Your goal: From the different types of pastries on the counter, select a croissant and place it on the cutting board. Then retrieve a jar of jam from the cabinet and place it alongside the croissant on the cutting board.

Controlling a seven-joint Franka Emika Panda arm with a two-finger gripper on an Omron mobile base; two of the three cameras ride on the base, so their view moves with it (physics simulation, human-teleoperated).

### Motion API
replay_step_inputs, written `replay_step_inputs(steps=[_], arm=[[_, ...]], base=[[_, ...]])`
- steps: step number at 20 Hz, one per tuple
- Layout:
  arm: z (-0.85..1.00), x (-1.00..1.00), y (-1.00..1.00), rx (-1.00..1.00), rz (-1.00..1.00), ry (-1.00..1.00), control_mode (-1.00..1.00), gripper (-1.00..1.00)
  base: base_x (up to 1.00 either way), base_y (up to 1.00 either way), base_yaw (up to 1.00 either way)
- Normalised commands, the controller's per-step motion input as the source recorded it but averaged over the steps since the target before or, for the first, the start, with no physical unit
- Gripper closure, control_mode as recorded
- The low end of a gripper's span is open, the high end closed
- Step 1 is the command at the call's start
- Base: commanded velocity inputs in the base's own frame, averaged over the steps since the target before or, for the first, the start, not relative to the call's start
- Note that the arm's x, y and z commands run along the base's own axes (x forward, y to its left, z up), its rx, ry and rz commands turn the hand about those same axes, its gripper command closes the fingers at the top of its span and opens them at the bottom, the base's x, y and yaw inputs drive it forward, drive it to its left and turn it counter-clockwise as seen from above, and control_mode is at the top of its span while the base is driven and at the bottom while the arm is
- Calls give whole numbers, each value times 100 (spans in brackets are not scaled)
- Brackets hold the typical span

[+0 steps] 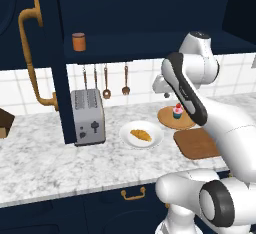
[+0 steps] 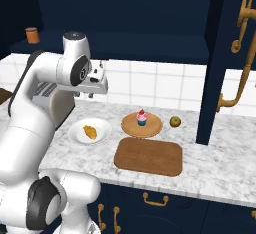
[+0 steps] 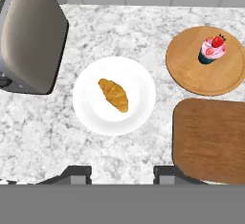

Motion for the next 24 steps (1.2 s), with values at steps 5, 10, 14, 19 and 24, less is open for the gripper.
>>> replay_step_inputs(steps=[5, 10, 14, 19, 24], arm=[[21, -1, 29, 0, 0, -1, -100, -100], [71, 8, 88, -6, 4, -12, -100, -100], [60, 22, 100, -7, 9, -18, -100, -100], [52, 6, 69, 0, 18, -34, -100, -100], [28, 21, 49, 2, 30, -16, -100, -100]], base=[[0, 0, 0], [0, 0, 0], [0, 0, 0], [0, 0, 0], [0, 0, 0]])
